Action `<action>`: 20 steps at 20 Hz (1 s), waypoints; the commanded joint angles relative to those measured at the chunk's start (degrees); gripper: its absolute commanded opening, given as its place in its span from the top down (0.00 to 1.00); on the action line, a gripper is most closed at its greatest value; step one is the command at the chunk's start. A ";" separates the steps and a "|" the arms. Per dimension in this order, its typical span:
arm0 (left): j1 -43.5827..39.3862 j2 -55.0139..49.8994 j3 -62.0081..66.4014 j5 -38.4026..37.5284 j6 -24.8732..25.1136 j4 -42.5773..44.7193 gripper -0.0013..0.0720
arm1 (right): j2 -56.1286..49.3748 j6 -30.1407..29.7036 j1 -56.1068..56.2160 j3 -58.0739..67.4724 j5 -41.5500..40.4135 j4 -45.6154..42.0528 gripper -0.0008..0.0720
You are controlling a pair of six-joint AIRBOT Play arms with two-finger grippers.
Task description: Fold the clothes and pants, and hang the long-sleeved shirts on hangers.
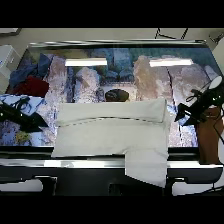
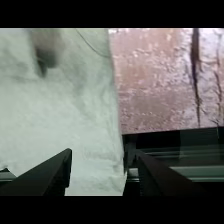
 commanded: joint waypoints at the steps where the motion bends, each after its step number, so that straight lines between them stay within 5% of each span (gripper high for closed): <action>1: 3.89 7.56 -18.86 5.53 4.76 0.28 0.35 | 5.99 -2.10 -2.67 -8.52 -1.05 -2.45 0.29; 5: 4.57 10.12 -30.27 11.91 9.62 0.00 0.39 | 7.28 -4.04 -2.64 -11.41 -1.31 -2.54 0.29; 8: 4.59 10.14 -30.42 11.85 9.55 -0.22 0.48 | 7.28 -4.04 -2.64 -11.43 -1.60 -2.54 0.30; 15: 4.00 10.10 -32.59 11.85 9.35 -3.23 0.48 | 7.28 -4.02 -2.64 -11.43 -2.73 -2.54 0.30; 16: 3.61 10.10 -33.09 11.87 9.33 -3.28 0.53 | 7.28 -4.02 -2.64 -11.43 -2.54 -2.54 0.30; 17: 3.15 10.10 -33.44 11.85 9.35 -3.28 0.74 | 7.28 -4.02 -2.64 -11.43 -2.25 -2.54 0.30; 20: 2.45 10.12 -33.55 11.63 8.48 -3.28 0.95 | 7.34 -4.02 -2.64 -11.69 -0.83 -2.54 0.30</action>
